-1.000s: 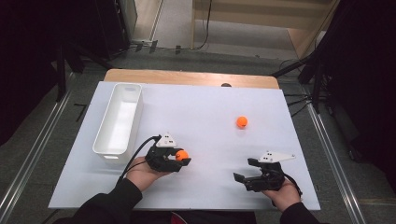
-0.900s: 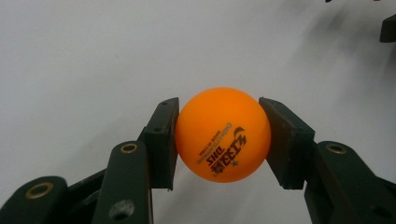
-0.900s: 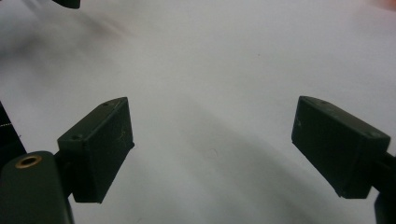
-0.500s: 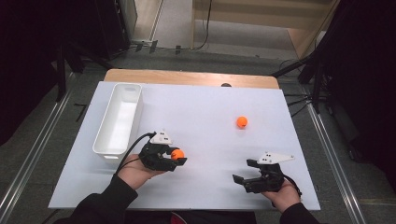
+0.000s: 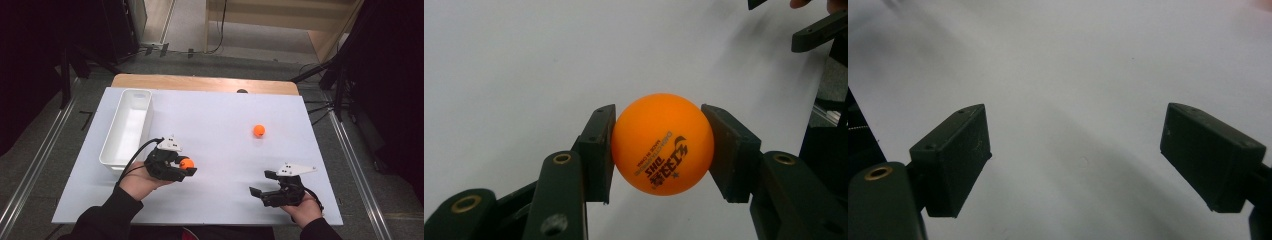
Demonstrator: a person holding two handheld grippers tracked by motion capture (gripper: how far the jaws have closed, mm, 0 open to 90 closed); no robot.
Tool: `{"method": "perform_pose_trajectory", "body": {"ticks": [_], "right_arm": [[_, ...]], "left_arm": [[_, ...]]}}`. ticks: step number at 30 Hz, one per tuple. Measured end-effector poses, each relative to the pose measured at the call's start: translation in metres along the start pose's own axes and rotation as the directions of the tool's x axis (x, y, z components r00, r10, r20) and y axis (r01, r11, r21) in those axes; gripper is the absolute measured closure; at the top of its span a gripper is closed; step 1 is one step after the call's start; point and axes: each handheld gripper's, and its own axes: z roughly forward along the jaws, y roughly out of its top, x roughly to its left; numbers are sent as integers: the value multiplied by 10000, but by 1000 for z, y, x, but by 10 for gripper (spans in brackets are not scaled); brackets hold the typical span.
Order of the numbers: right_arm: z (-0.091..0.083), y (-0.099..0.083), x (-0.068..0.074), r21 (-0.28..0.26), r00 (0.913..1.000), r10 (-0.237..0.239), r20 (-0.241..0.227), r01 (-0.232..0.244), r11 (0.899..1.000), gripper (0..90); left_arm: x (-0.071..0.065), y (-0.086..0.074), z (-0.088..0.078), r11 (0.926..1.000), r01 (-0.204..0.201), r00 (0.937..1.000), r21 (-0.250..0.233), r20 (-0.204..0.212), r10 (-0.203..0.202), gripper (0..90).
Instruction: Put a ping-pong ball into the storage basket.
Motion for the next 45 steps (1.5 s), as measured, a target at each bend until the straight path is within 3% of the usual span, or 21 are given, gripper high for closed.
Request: {"method": "perform_pose_trajectory", "body": {"ticks": [12, 18, 28, 36, 45], "right_arm": [[0, 0, 1, 2, 10000, -79, -61, 79, 10000, 112], [-1, 2, 2, -293, 9995, -69, -310, 60, 9996, 112], [0, 2, 1, -179, 9997, -66, -231, 62, 9998, 113], [-1, 1, 0, -180, 9997, -58, -217, 54, 9998, 112], [-2, 0, 0, -200, 9999, -16, -161, 12, 9998, 112]], "left_arm": [[4, 8, -13, 9995, -171, 9998, 270, 131, 167, 508], [8, 10, -20, 9991, -59, 9998, 431, 183, 51, 508], [18, 14, -33, 9987, 152, 9997, 496, 183, -161, 508], [26, 17, -43, 9988, 296, 9995, 389, -84, -293, 508], [36, 18, -58, 9962, 871, 9920, -5, -914, -868, 508]]}}
